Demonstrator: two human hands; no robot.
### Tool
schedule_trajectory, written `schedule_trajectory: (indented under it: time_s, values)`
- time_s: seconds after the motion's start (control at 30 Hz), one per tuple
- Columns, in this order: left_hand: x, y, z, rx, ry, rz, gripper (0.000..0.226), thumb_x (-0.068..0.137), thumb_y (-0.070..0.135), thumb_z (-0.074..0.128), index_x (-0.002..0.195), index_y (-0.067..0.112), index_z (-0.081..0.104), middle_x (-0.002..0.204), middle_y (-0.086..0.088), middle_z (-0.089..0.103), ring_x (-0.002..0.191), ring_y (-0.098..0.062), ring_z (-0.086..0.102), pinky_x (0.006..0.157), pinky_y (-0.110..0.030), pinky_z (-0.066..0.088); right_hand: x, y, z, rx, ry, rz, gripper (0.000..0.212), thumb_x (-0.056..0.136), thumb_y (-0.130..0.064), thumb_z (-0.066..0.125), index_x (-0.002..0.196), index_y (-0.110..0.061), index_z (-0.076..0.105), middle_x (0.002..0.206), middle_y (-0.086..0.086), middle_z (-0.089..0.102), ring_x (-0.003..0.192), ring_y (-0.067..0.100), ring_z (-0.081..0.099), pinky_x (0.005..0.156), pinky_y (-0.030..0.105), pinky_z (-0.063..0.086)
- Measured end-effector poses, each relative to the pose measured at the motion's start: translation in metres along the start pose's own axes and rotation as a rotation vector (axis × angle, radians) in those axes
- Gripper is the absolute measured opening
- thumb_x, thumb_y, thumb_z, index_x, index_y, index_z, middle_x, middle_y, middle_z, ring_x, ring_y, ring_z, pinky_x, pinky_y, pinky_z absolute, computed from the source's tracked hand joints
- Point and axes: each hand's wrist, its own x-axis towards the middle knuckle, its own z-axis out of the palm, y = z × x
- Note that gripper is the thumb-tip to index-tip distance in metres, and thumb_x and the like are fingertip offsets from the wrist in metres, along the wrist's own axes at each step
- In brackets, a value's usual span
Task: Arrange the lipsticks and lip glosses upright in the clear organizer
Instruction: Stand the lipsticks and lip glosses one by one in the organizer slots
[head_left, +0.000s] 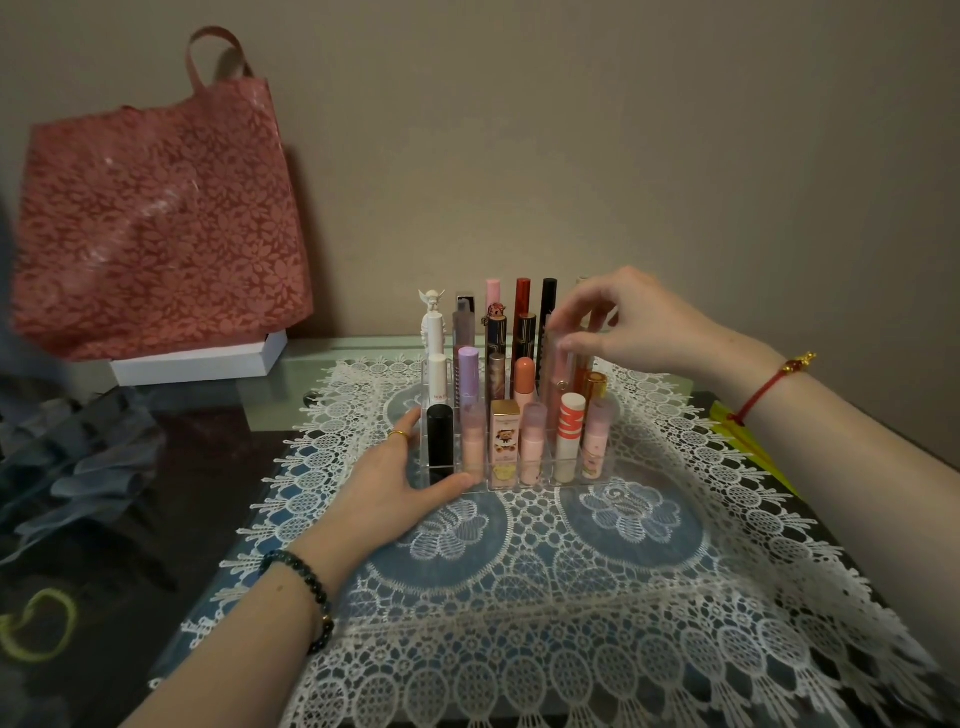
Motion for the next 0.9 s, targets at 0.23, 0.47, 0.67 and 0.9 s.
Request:
schedule_trajectory:
  time_s: [0.23, 0.47, 0.67, 0.9]
  values:
    - [0.000, 0.002, 0.000, -0.009, -0.004, 0.000, 0.093, 0.070, 0.047, 0.067, 0.143, 0.022, 0.015, 0.128, 0.005, 0.053, 0.096, -0.001, 0.046, 0.083, -0.016, 0.036, 0.001, 0.002, 0.004, 0.002, 0.011, 0.005, 0.012, 0.078, -0.017, 0.068, 0.086, -0.026, 0.066, 0.082, -0.011, 0.064, 0.071, -0.004, 0.054, 0.057, 0.011, 0.035]
    - [-0.001, 0.002, 0.000, -0.004, -0.006, -0.012, 0.093, 0.070, 0.047, 0.067, 0.143, 0.022, 0.015, 0.126, 0.006, 0.054, 0.090, 0.000, 0.047, 0.063, -0.004, 0.034, 0.001, 0.003, 0.005, -0.004, 0.017, 0.007, 0.012, 0.079, -0.016, 0.067, 0.085, -0.025, 0.066, 0.082, -0.010, 0.065, 0.071, -0.003, 0.054, 0.058, 0.011, 0.036]
    - [-0.002, 0.004, 0.000, -0.016, -0.005, -0.020, 0.094, 0.069, 0.050, 0.066, 0.143, 0.023, 0.015, 0.128, 0.006, 0.052, 0.090, 0.001, 0.049, 0.074, -0.011, 0.038, -0.004, 0.004, 0.002, 0.033, 0.121, 0.022, 0.011, 0.080, -0.022, 0.065, 0.090, -0.022, 0.069, 0.083, -0.010, 0.066, 0.074, 0.005, 0.057, 0.061, 0.017, 0.042]
    - [-0.006, 0.016, -0.005, -0.090, 0.144, -0.018, 0.074, 0.076, 0.041, 0.062, 0.138, 0.025, 0.024, 0.127, 0.006, 0.048, 0.091, 0.002, 0.049, 0.075, -0.003, 0.035, -0.037, 0.023, 0.011, 0.288, 0.404, 0.114, 0.009, 0.080, -0.022, 0.065, 0.089, -0.025, 0.065, 0.076, -0.012, 0.062, 0.066, 0.006, 0.055, 0.063, 0.019, 0.047]
